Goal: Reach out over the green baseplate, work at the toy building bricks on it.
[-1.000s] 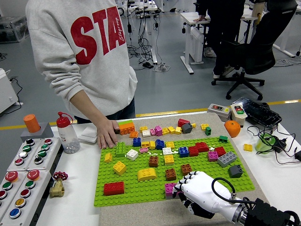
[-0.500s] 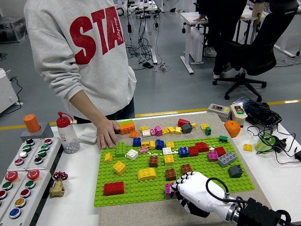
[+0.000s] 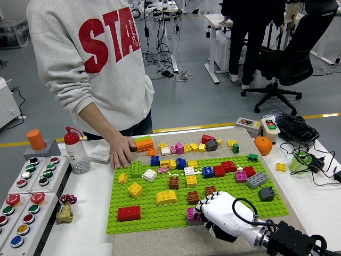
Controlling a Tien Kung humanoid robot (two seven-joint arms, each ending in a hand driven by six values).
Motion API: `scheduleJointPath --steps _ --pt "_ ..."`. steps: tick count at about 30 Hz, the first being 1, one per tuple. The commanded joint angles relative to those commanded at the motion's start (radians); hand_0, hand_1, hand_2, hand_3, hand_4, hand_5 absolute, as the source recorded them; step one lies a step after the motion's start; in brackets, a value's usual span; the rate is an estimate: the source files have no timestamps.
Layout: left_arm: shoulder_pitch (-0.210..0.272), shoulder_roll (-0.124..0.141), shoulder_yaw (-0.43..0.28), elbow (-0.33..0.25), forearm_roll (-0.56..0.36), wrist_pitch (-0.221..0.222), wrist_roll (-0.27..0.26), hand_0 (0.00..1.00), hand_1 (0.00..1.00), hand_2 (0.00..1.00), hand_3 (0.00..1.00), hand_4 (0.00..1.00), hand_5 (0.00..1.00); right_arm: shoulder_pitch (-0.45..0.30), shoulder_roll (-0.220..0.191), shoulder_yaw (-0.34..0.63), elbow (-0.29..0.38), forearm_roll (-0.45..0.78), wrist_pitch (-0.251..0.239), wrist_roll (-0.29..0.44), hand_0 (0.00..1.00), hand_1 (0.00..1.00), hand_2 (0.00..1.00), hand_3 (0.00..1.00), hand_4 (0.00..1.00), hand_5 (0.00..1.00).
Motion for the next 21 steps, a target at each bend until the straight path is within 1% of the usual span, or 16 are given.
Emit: scheduleJointPath --steps 3,21 --pt "0.000 0.000 0.000 0.000 0.001 0.000 0.000 0.626 0.595 0.605 0.399 0.338 0.981 0.000 -0.001 0.002 -0.001 0.000 0.000 -0.002 0.584 0.651 0.645 0.600 0.129 0.148" --pt "0.000 0.000 0.000 0.000 0.002 -0.001 0.001 0.626 0.595 0.605 0.400 0.338 0.981 -0.006 -0.003 0.001 -0.005 0.000 0.007 -0.008 0.580 0.647 0.641 0.598 0.141 0.148"
